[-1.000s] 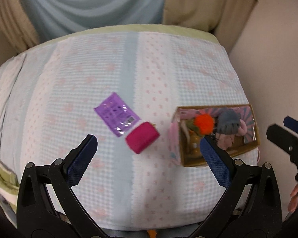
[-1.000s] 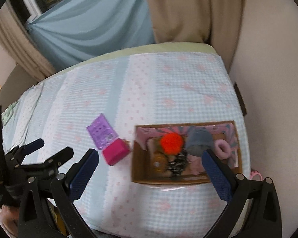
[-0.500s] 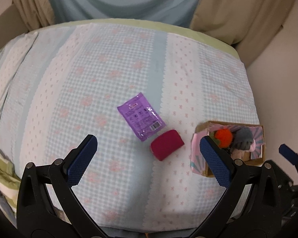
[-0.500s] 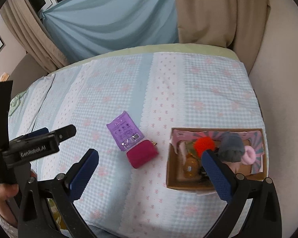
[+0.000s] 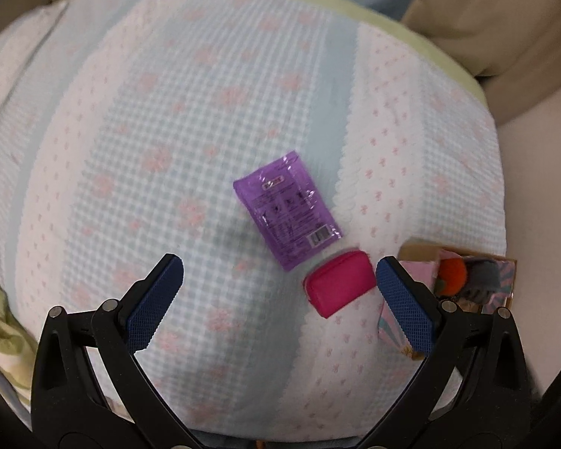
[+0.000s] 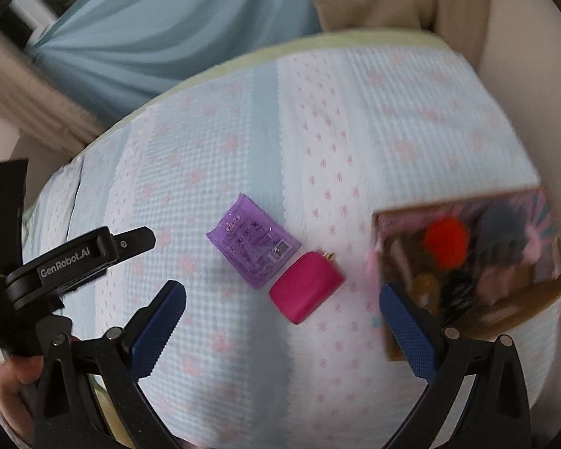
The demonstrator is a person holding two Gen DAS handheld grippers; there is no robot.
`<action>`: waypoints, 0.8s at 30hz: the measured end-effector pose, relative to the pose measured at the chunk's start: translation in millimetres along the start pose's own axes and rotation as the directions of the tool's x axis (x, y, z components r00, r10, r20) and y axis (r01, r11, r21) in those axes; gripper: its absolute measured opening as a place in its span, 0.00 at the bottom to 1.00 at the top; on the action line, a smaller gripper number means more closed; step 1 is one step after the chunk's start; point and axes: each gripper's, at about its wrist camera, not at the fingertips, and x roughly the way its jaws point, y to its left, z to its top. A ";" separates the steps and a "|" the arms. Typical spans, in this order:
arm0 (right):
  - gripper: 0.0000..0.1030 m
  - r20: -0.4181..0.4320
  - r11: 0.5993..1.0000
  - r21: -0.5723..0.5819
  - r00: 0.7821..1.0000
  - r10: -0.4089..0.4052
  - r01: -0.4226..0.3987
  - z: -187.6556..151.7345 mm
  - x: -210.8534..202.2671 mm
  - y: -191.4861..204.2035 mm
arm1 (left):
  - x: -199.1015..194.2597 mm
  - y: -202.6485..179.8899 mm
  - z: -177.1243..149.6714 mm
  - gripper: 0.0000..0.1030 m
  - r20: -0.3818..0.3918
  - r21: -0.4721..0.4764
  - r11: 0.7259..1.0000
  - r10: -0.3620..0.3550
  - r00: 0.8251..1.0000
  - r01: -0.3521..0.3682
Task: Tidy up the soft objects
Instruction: 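Grasp the purple packet with the left tool while the right tool grasps the magenta pouch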
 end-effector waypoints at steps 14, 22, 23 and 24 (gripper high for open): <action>1.00 -0.122 0.842 0.538 0.992 0.033 0.038 -41.6 133.3 -34.9 | 161.2 12.9 40.4 1.00 -0.210 -0.131 0.991 -0.031 0.977 0.003; 1.00 -0.140 0.753 0.653 0.990 0.014 0.082 -50.4 183.8 -54.6 | 230.3 9.5 42.4 1.00 -0.276 -0.218 0.976 -0.063 0.959 0.001; 1.00 -0.142 0.746 0.661 0.990 0.015 0.084 -50.1 189.3 -56.0 | 234.5 8.3 42.5 1.00 -0.280 -0.219 0.976 -0.056 0.958 -0.007; 1.00 -0.145 0.742 0.664 0.989 0.016 0.085 -50.0 194.1 -56.4 | 239.8 5.0 42.4 1.00 -0.286 -0.211 0.977 -0.032 0.958 -0.030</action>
